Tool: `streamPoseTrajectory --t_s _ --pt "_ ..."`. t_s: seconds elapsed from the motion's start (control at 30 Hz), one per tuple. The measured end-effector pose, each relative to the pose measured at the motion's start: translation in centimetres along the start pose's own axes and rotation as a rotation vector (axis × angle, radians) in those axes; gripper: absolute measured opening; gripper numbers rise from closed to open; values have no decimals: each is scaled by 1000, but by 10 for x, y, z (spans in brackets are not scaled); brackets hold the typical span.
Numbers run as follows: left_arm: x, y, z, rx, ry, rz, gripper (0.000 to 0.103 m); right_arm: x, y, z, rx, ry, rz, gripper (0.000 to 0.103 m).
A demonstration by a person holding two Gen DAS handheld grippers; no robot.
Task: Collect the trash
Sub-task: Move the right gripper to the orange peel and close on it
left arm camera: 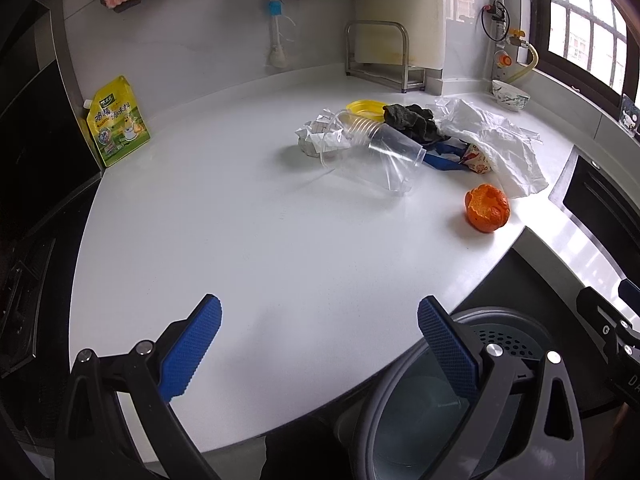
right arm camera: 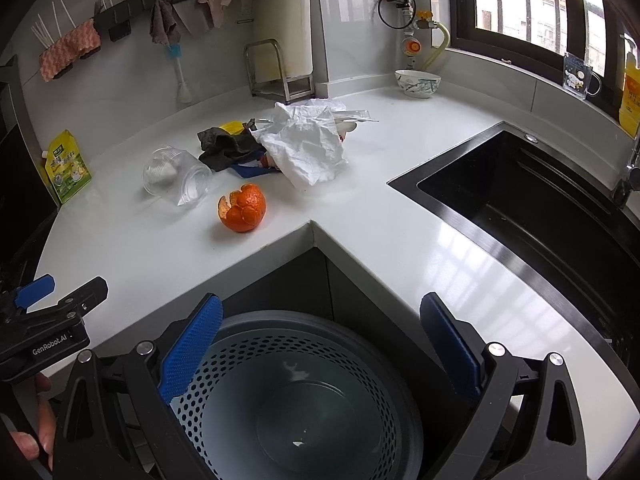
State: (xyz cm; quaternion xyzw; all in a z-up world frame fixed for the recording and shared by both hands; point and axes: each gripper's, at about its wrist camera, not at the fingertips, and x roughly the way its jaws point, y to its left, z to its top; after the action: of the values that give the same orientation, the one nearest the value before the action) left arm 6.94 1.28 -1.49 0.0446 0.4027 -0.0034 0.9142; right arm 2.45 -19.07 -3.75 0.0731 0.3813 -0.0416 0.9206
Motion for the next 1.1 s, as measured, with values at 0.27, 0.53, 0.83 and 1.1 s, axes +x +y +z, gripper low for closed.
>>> streamPoseTrajectory --t_s 0.27,0.53,0.83,1.1 --pt "29 -2 23 14 13 -4 97 42 17 27 -35 17 28 95" --pt "49 9 40 -23 20 -2 97 74 39 47 -78 5 41 95" --pt "67 20 44 -57 37 -9 97 98 59 49 -123 -6 -25 94" --pt "69 23 48 -80 30 -29 97 107 68 51 -141 -25 -29 93"
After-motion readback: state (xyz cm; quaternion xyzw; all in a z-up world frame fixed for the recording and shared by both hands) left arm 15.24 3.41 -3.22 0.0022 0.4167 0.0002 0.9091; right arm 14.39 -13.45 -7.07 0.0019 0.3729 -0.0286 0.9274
